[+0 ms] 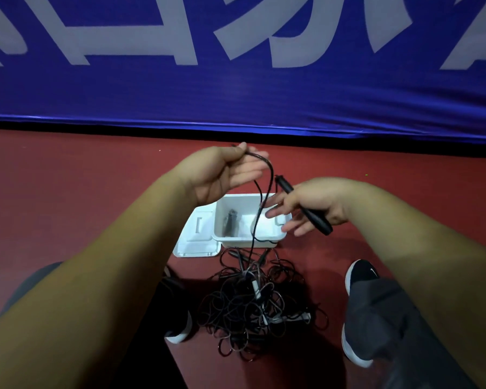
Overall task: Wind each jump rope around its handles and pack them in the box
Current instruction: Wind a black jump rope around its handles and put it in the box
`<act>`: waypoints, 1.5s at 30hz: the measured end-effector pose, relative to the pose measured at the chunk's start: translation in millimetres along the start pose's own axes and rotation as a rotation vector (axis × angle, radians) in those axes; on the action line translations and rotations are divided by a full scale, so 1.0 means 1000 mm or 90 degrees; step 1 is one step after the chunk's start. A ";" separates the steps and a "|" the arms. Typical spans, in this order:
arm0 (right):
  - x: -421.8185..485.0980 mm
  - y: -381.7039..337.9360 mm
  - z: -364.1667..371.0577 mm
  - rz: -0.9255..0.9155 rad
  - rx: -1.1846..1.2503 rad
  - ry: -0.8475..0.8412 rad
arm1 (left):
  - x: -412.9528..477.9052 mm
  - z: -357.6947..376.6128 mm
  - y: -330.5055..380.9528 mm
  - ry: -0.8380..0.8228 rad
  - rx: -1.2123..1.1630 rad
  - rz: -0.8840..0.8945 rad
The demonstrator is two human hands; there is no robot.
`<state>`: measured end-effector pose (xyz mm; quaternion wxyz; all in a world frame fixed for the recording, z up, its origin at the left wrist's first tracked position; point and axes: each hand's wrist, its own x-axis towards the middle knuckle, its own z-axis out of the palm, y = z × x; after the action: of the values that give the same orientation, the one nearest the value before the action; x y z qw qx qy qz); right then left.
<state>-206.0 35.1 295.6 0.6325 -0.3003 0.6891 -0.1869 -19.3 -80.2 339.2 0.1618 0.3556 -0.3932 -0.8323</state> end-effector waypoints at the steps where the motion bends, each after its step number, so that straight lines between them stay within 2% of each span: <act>1: -0.001 0.001 0.001 -0.025 -0.015 -0.022 | -0.001 -0.002 0.002 0.005 -0.031 0.013; 5: -0.003 0.001 0.006 -0.119 0.065 -0.067 | 0.000 -0.010 0.007 0.031 -0.135 0.046; 11: -0.010 -0.006 0.018 -0.211 0.131 -0.088 | 0.004 -0.015 0.005 0.079 -0.163 0.052; 14: -0.015 -0.014 0.019 -0.249 0.230 -0.076 | 0.004 -0.018 -0.003 0.087 -0.038 0.014; 17: -0.021 -0.022 0.017 -0.295 0.319 -0.067 | 0.005 -0.020 -0.014 0.086 0.201 -0.054; 20: -0.027 -0.027 0.012 -0.348 0.367 -0.087 | 0.007 -0.025 -0.028 0.003 0.471 -0.105; 23: -0.032 -0.031 0.006 -0.404 0.437 -0.115 | 0.008 -0.030 -0.039 -0.082 0.632 -0.179; 26: -0.035 -0.034 0.000 -0.447 0.557 -0.137 | 0.006 -0.030 -0.050 -0.091 0.762 -0.189; 29: -0.037 -0.037 -0.005 -0.489 0.650 -0.137 | 0.009 -0.030 -0.056 -0.063 0.844 -0.124; 33: -0.037 -0.039 -0.012 -0.483 0.717 -0.072 | 0.017 -0.029 -0.059 -0.005 0.754 -0.105; 36: -0.028 -0.038 -0.016 -0.399 0.661 0.046 | 0.019 -0.024 -0.057 0.006 0.658 -0.122; 38: -0.019 -0.033 -0.018 -0.300 0.521 0.122 | 0.019 -0.021 -0.054 -0.008 0.635 -0.110; 40: -0.008 -0.021 -0.018 -0.182 0.319 0.157 | 0.016 -0.018 -0.051 -0.007 0.600 -0.094; 43: 0.000 -0.003 -0.010 -0.029 0.093 0.101 | 0.014 -0.013 -0.047 0.030 0.526 -0.060; 45: 0.001 0.001 -0.001 0.000 0.036 0.047 | 0.014 -0.011 -0.046 0.066 0.479 -0.028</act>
<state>-207.2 35.5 294.1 0.6147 -0.2753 0.7064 -0.2174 -20.8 -64.4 292.2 0.0221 0.4401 -0.6549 -0.6139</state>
